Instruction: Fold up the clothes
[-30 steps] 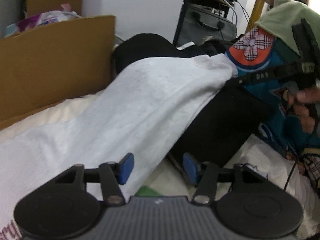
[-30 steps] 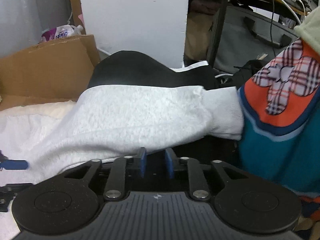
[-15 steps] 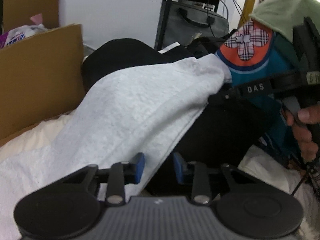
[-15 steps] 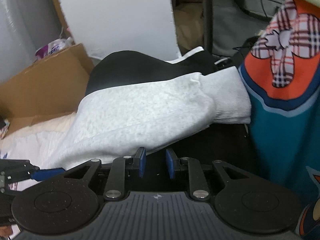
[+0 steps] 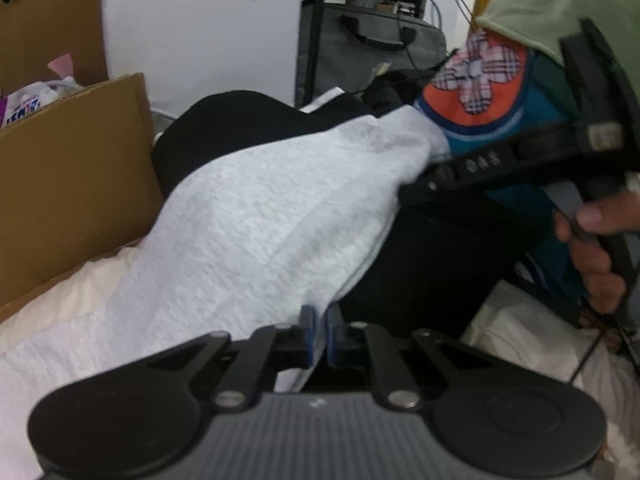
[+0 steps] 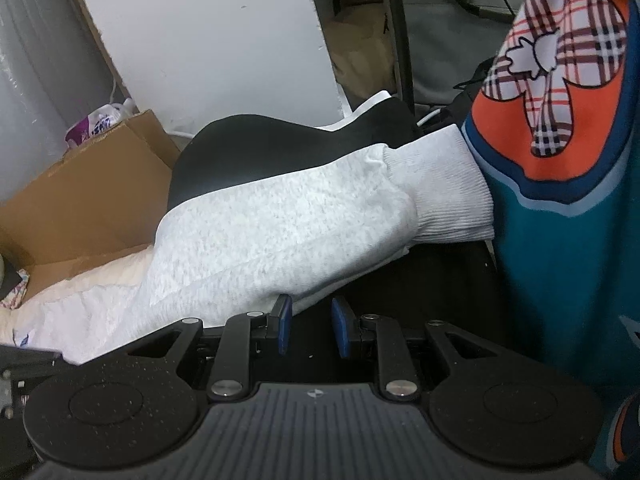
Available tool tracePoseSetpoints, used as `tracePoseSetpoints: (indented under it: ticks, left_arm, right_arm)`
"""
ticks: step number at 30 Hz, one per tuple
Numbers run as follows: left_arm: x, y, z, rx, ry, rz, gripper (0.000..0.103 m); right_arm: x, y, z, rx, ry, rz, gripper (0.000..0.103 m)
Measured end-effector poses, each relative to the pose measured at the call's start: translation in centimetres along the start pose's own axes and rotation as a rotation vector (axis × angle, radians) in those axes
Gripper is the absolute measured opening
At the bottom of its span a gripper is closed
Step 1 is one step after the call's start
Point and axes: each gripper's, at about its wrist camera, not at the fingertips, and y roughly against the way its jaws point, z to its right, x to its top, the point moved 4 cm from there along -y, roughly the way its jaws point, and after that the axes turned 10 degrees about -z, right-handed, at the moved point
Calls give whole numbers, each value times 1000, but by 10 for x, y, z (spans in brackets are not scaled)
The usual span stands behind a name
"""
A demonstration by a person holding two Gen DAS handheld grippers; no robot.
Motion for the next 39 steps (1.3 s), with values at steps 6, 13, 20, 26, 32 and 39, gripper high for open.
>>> tracePoseSetpoints:
  ticks: [6,13,20,26,32,39]
  left_arm:
    - [-11,-13,9,-7,10,-26,7]
    - [-10,-1,3,-63,64,-13,12]
    - [-3,10,0,-87,99,20,14]
    - [3,3,-7,-64,111,-4,16]
    - [5,10,-26,-46,172,-46,31]
    - [-1,59,-53,25,230,-87,56]
  right_arm:
    - [-1,4,5,-29,-17,15,28]
    - [8,27,-4,-44,30,95,28]
    - [0,9,-39,65,172,71,28]
    - [-12,-15,-25,13,165,28,28]
    - [-8,-8,-19,-63,187,36,28]
    - [-16,18,-34,-80,224,40,49]
